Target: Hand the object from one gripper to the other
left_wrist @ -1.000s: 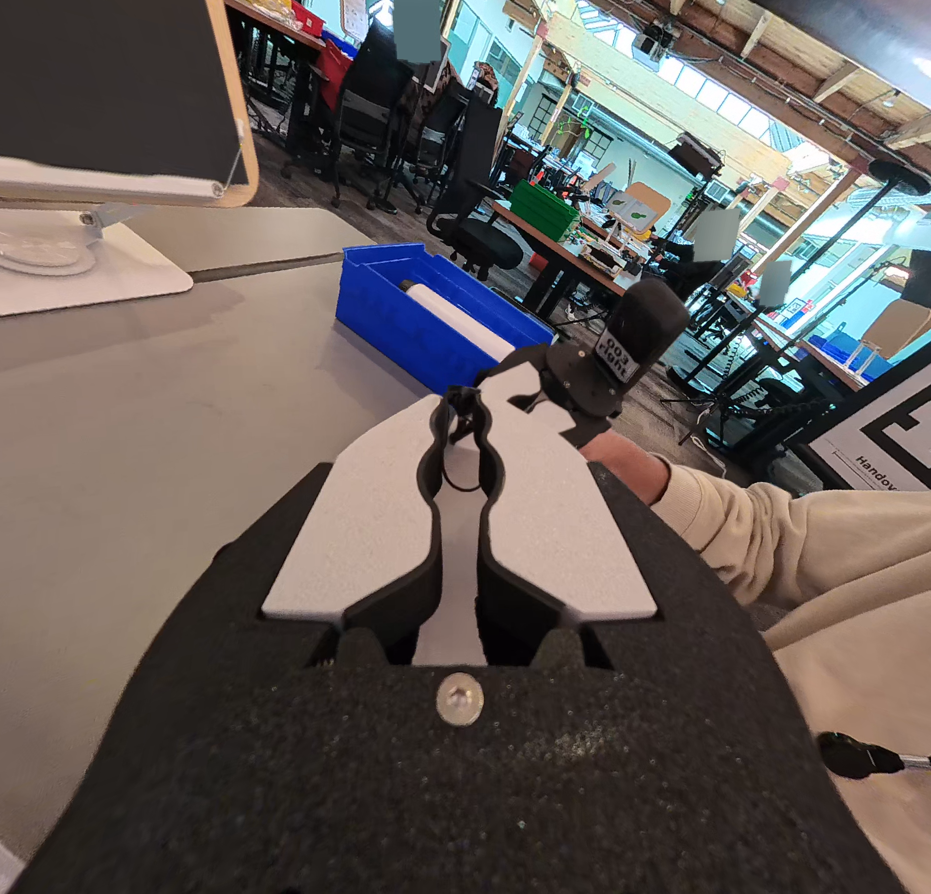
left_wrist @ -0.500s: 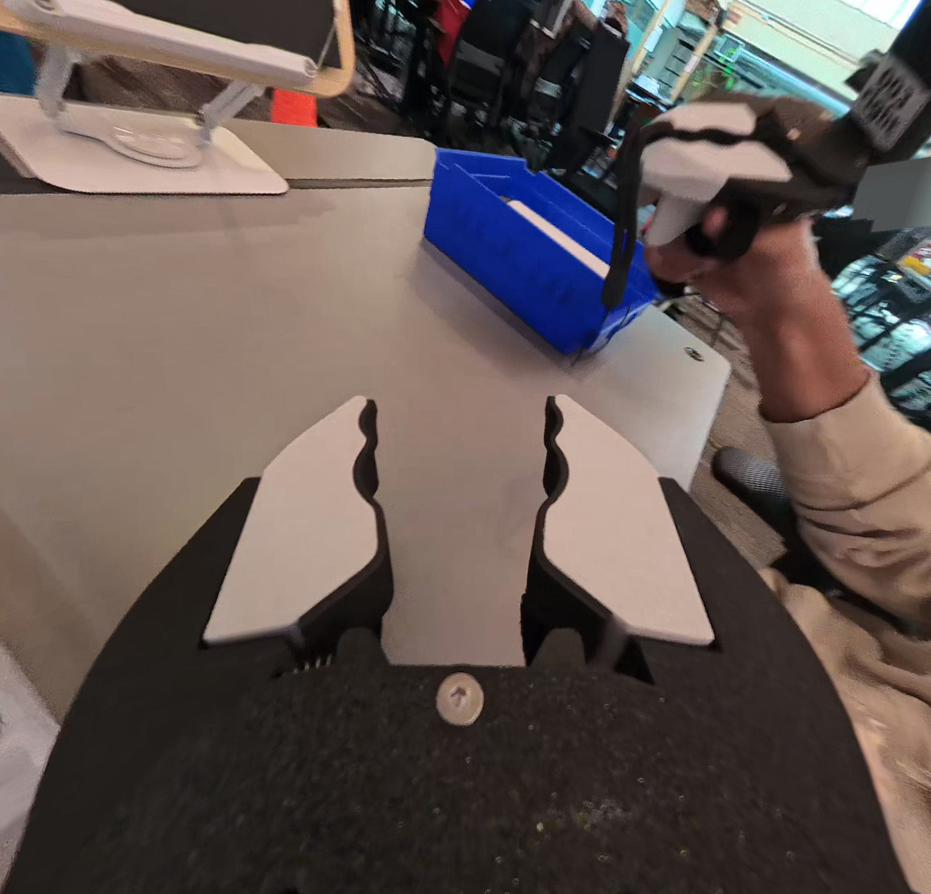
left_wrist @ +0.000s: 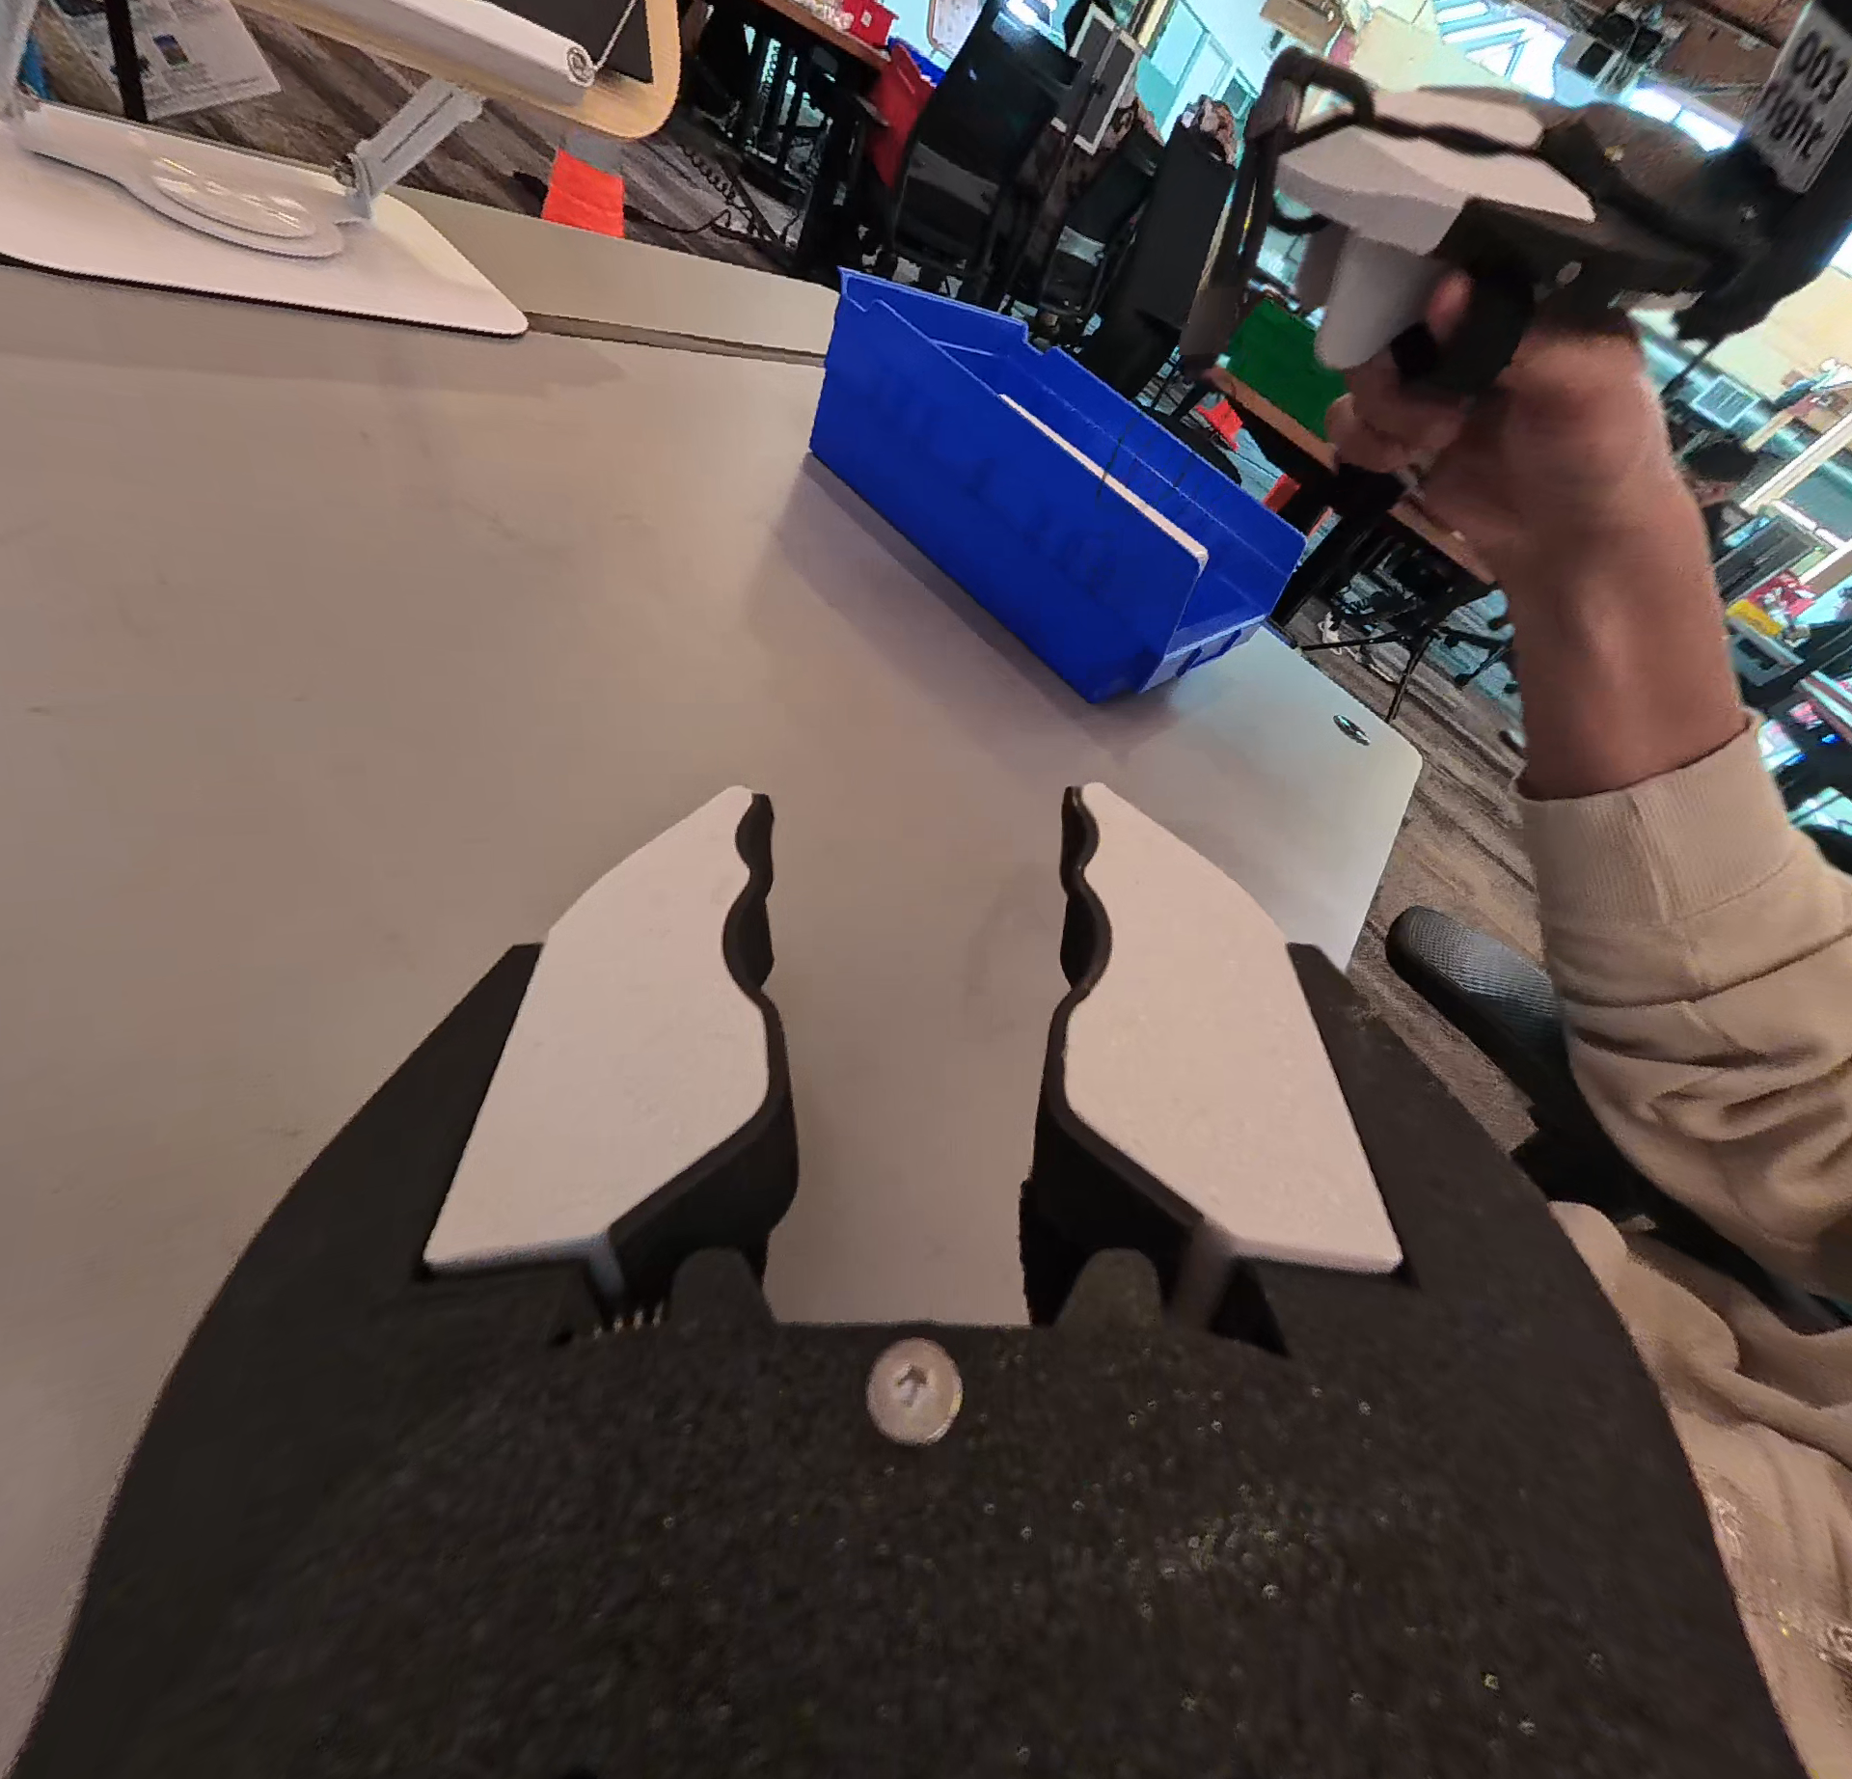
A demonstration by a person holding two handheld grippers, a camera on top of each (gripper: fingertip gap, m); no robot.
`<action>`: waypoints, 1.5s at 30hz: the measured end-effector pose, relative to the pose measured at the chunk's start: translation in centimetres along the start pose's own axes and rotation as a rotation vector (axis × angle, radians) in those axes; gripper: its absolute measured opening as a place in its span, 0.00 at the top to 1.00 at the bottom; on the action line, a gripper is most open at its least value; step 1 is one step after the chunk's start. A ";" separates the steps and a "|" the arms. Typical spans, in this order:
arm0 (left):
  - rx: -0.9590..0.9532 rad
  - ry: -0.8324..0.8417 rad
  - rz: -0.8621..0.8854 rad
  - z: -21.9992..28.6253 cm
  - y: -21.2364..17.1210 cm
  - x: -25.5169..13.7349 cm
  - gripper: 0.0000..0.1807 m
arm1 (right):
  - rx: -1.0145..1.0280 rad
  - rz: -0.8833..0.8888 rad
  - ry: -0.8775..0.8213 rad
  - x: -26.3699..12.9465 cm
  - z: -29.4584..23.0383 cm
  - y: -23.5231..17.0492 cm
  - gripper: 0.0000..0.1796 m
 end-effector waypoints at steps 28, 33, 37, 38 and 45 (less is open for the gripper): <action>0.250 0.026 -0.199 0.6 -1.8 2.5 0.69 | 0.213 -1.027 -0.216 9.1 15.1 -20.2 0.98; 0.225 0.034 -0.177 0.1 -1.6 2.0 0.68 | 0.397 -0.984 -0.208 8.7 14.7 -20.4 0.84; 0.207 0.058 -0.147 -0.3 -1.2 1.3 0.66 | 0.410 -0.831 -0.291 4.2 13.8 -16.4 0.78; 0.202 0.066 -0.143 -0.5 -1.1 1.2 0.66 | 0.416 -0.754 -0.304 2.9 13.3 -15.0 0.78; 0.195 0.102 -0.129 -1.1 -0.9 0.8 0.66 | 0.663 0.090 0.217 -1.6 2.5 -4.6 0.82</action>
Point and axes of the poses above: each gripper's, where its closed fingertips meet, x out along the fingers, y out of its top, z = x × y across the jaws, the point moved 6 cm from there along -x, back along the fingers, and after that the axes turned 2 degrees about -x, right-handed, at the moved point
